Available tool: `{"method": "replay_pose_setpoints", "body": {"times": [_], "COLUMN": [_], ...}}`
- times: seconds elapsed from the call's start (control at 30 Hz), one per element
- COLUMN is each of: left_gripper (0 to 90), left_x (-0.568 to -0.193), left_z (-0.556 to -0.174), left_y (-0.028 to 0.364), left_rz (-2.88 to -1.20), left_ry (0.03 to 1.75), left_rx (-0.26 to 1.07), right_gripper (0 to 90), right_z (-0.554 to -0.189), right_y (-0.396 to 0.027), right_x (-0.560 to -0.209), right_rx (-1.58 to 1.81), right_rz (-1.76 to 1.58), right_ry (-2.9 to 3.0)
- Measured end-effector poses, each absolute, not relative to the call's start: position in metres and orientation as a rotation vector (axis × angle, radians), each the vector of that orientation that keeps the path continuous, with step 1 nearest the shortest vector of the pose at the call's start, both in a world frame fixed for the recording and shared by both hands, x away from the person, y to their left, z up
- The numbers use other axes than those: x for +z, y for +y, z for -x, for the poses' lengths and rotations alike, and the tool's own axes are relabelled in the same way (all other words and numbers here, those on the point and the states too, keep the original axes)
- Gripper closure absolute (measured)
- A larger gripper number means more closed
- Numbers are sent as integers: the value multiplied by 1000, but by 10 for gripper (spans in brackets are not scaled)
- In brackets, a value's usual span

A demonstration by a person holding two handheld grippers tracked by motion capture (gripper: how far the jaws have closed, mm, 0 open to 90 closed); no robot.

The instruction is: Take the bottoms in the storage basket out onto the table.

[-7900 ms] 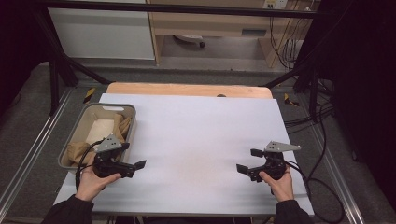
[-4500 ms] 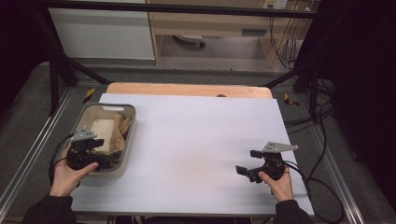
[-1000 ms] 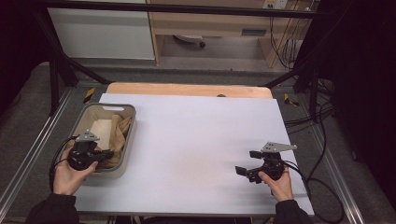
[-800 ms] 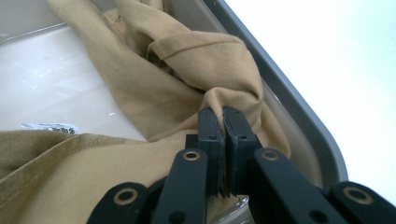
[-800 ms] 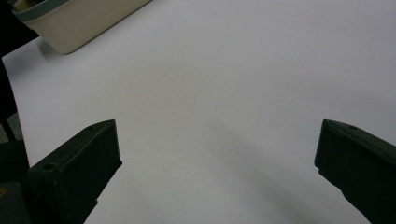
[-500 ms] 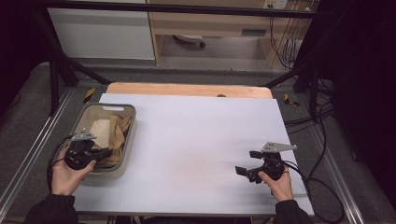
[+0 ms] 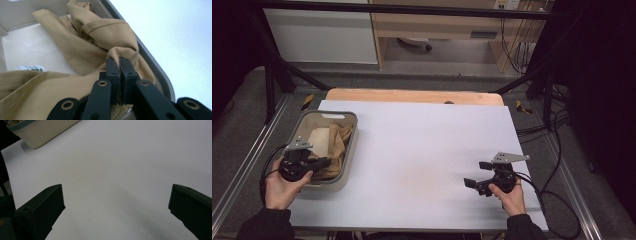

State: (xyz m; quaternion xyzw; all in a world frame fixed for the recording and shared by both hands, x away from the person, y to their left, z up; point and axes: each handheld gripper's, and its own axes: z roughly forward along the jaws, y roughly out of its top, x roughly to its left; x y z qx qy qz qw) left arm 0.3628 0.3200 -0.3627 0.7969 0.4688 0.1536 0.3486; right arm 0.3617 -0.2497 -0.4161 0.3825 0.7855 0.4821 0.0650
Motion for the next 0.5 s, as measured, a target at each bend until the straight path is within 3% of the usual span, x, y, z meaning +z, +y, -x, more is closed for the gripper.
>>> {"method": "replay_pose_setpoints", "body": {"times": [0.5], "left_gripper": [861], "left_x": [-355], "left_z": [-360], "left_y": [324], "left_rz": [-2032], "left_ry": [1209], "left_rx": [407], "right_gripper": [6], "right_z": [-362], "right_y": [-250], "right_x": [-416], "right_rx": [1456], "right_rz": [-1157], "right_ry": [2371]}}
